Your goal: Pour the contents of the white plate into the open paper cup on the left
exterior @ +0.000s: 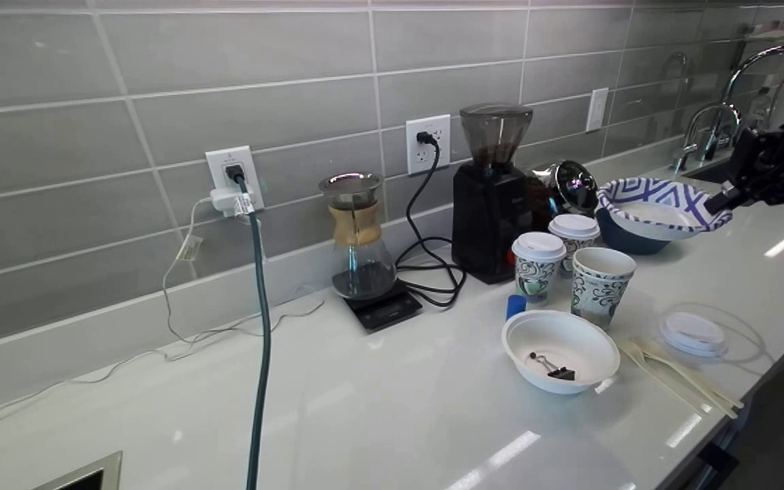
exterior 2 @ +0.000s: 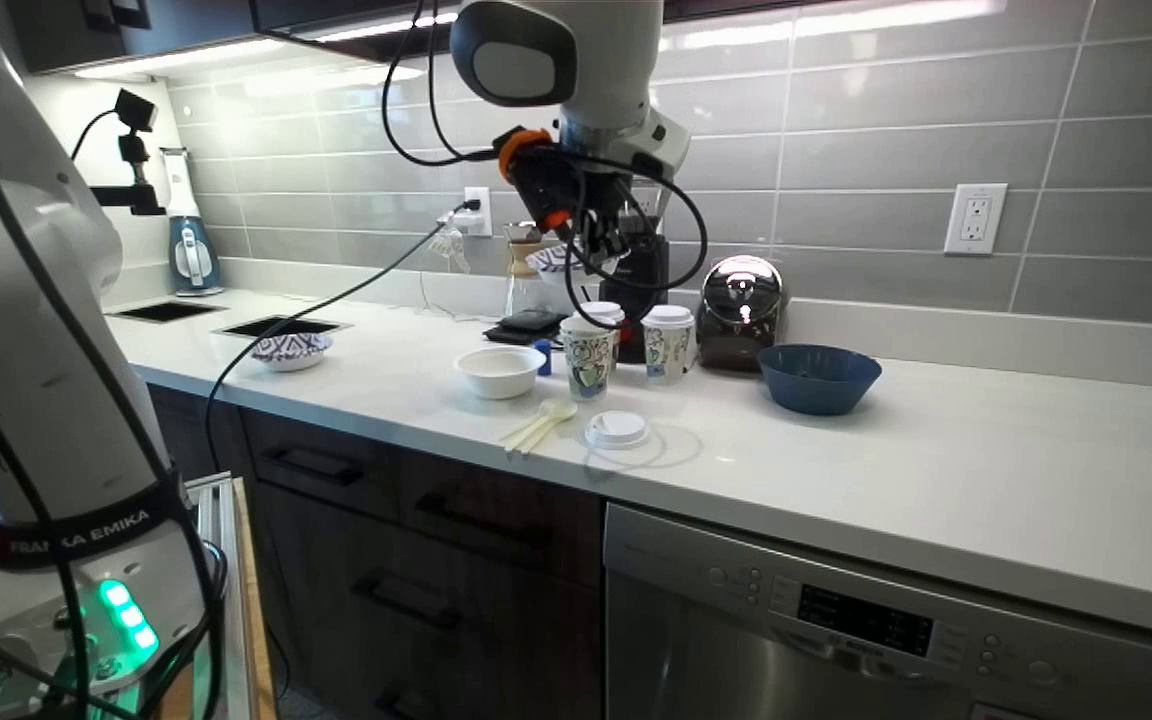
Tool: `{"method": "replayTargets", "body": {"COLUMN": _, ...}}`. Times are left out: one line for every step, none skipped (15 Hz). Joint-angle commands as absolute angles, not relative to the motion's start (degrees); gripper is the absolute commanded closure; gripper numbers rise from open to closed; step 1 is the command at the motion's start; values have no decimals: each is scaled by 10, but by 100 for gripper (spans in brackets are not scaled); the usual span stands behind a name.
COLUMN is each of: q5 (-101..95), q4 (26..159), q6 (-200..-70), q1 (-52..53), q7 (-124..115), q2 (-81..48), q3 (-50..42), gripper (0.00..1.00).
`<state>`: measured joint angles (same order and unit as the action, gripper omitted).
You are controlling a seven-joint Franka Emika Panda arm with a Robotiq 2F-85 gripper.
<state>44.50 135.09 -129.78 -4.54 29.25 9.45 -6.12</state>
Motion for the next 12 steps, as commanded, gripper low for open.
{"method": "replayTargets", "body": {"q5": 467, "q4": 1422, "q6": -1282, "q1": -28, "q7": 325, "q2": 166, "q3": -65, "gripper": 99}}
{"method": "replayTargets", "body": {"q5": 464, "q4": 1437, "q6": -1284, "q1": -23, "q7": 325, "q2": 178, "q3": -63, "gripper": 99}}
{"method": "replayTargets", "body": {"q5": 466, "q4": 1453, "q6": -1286, "q1": -17, "q7": 328, "q2": 189, "q3": -62, "gripper": 99}}
{"method": "replayTargets", "body": {"q5": 465, "q4": 1469, "q6": -1293, "q1": -10, "q7": 330, "q2": 198, "q3": -59, "gripper": 99}}
{"method": "replayTargets", "body": {"q5": 465, "q4": 1482, "q6": -1295, "q1": -4, "q7": 331, "q2": 207, "q3": -57, "gripper": 99}}
{"method": "replayTargets", "body": {"q5": 468, "q4": 1496, "q6": -1299, "q1": 4, "q7": 332, "q2": 212, "q3": -54, "gripper": 99}}
{"method": "replayTargets", "body": {"q5": 467, "q4": 1510, "q6": -1307, "q1": 12, "q7": 335, "q2": 218, "q3": -50, "gripper": 99}}
{"method": "replayTargets", "body": {"q5": 468, "q4": 1523, "q6": -1319, "q1": 21, "q7": 339, "q2": 223, "q3": -44, "gripper": 99}}
{"method": "replayTargets", "body": {"q5": 472, "q4": 1532, "q6": -1331, "q1": 31, "q7": 343, "q2": 224, "q3": -39, "gripper": 99}}
{"method": "replayTargets", "body": {"q5": 477, "q4": 1542, "q6": -1351, "q1": 41, "q7": 348, "q2": 224, "q3": -33, "gripper": 99}}
{"method": "replayTargets", "body": {"q5": 483, "q4": 1548, "q6": -1371, "q1": 52, "q7": 352, "q2": 220, "q3": -28, "gripper": 99}}
{"method": "replayTargets", "body": {"q5": 493, "q4": 1554, "q6": -1393, "q1": 63, "q7": 360, "q2": 214, "q3": -24, "gripper": 99}}
